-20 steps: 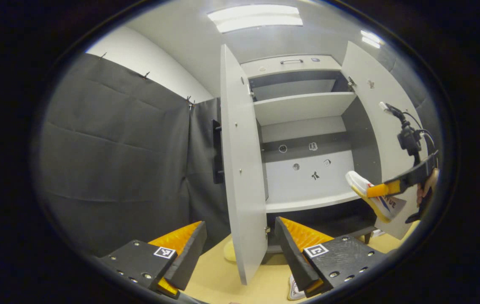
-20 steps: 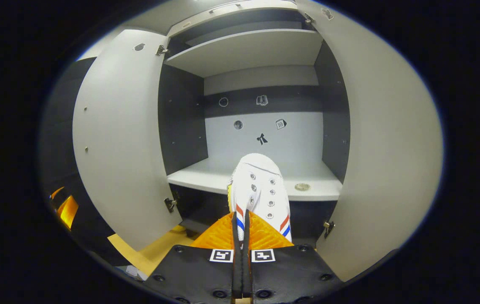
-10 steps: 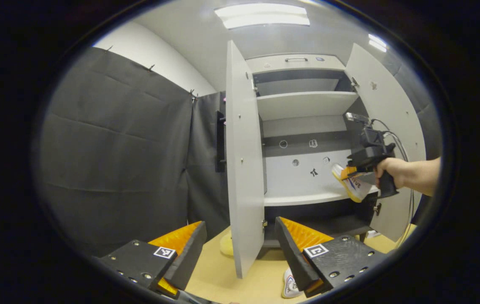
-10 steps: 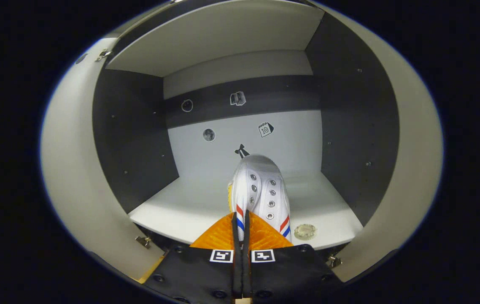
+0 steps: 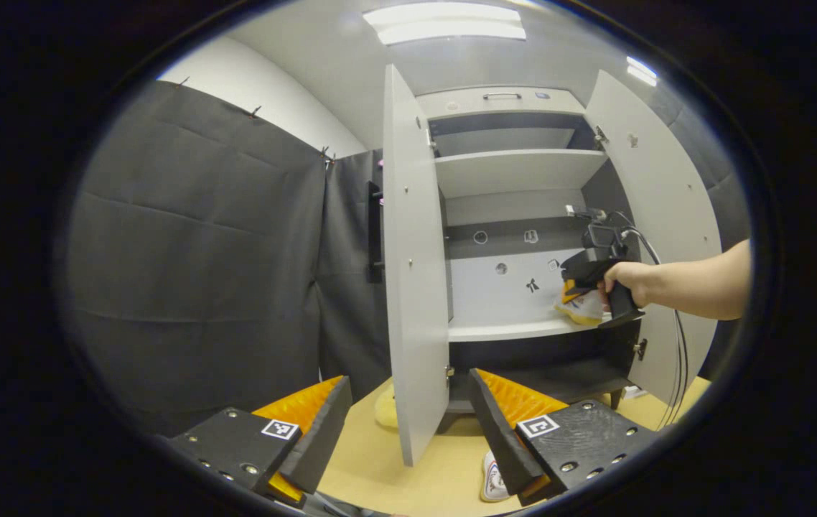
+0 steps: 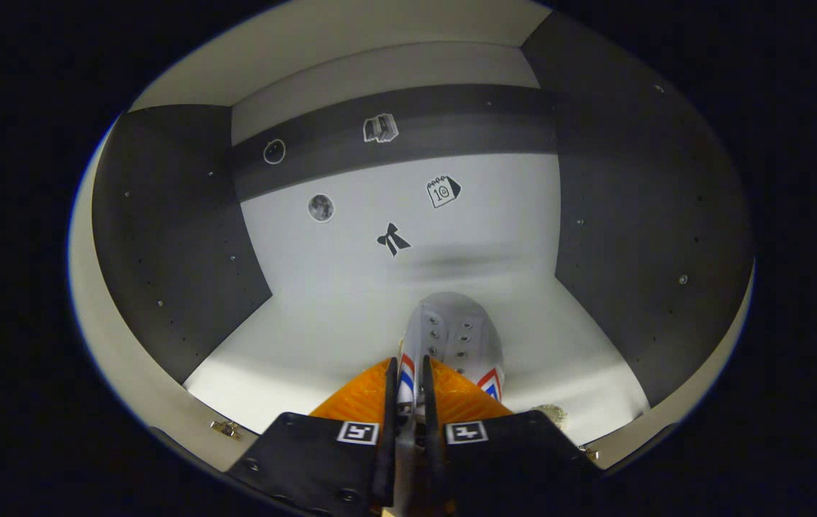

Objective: Grab one shoe with the right hand and put it into the shoe cabinet, grab the other shoe with the left hand and put it into the shoe cabinet; then close the right door with the right hand and the left door with the left hand.

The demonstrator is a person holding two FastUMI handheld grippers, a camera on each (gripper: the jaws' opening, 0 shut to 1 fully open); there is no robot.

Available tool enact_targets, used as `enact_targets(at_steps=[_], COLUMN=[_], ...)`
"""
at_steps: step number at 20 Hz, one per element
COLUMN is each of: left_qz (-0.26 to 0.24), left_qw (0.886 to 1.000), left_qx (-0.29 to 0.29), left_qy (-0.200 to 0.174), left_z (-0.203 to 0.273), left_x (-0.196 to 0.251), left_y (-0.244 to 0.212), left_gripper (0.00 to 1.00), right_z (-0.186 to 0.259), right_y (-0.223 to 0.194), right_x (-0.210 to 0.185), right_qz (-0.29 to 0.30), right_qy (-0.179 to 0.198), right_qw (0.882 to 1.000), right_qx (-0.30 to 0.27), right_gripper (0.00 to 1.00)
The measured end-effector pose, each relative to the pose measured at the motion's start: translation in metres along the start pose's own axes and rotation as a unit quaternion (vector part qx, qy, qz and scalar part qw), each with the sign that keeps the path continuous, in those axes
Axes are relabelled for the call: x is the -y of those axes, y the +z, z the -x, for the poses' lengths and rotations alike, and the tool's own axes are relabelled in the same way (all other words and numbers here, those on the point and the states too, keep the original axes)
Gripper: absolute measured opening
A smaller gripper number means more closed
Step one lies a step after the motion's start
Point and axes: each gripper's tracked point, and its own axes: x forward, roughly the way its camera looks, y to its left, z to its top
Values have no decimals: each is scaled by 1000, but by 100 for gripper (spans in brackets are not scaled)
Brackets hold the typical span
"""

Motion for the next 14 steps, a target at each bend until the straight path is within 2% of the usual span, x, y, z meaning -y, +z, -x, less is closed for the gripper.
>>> enact_targets(at_steps=[2,4,5,10,14], left_qz=[-3,-1,2,32,47], left_qw=[1000,999,999,990,980], left_qx=[1,-5,-7,-32,-73], left_qy=[-15,-37,-48,-131,-179], left_z=[-2,-10,-14,-46,-74], left_x=[7,21,28,78,109], left_y=[-1,-5,-7,-29,-64], left_gripper=[94,94,94,94,95], right_z=[21,49,63,141,187], right_y=[15,29,34,29,-7], right_x=[-3,-5,-6,-1,12], right_qz=[10,20,25,63,83], right_qy=[9,16,18,22,22], right_qw=[999,997,995,985,981], right_qx=[37,76,95,160,174], right_gripper=[46,95,98,98,98])
